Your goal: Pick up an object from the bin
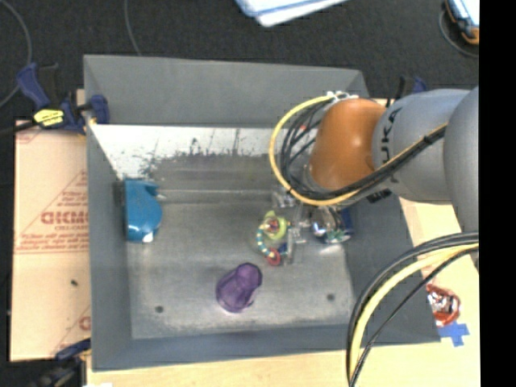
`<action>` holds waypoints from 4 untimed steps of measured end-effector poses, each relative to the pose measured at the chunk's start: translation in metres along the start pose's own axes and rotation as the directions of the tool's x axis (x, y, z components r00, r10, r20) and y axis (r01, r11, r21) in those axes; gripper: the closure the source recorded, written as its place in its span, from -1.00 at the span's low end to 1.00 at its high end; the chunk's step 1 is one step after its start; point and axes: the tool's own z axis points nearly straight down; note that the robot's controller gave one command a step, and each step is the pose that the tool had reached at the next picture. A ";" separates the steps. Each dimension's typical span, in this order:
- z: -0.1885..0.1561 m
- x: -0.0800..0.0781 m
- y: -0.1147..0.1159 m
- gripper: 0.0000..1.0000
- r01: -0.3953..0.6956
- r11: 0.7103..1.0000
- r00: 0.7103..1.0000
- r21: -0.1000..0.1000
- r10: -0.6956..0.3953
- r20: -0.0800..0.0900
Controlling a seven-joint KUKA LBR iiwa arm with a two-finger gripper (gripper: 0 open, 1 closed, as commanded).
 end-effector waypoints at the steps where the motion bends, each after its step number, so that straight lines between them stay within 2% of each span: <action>1: 0.011 -0.014 -0.027 1.00 -0.177 0.984 0.984 0.001 0.177 -0.011; 2: 0.011 -0.014 -0.027 1.00 -0.176 0.984 0.984 0.002 0.176 -0.009; 3: -0.071 -0.012 -0.028 1.00 -0.182 0.983 0.983 0.001 0.182 -0.013; 4: -0.092 -0.020 -0.027 1.00 -0.187 0.982 0.982 0.001 0.187 -0.004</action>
Offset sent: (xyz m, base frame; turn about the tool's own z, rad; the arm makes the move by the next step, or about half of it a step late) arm 0.0000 0.0000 0.0000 0.0000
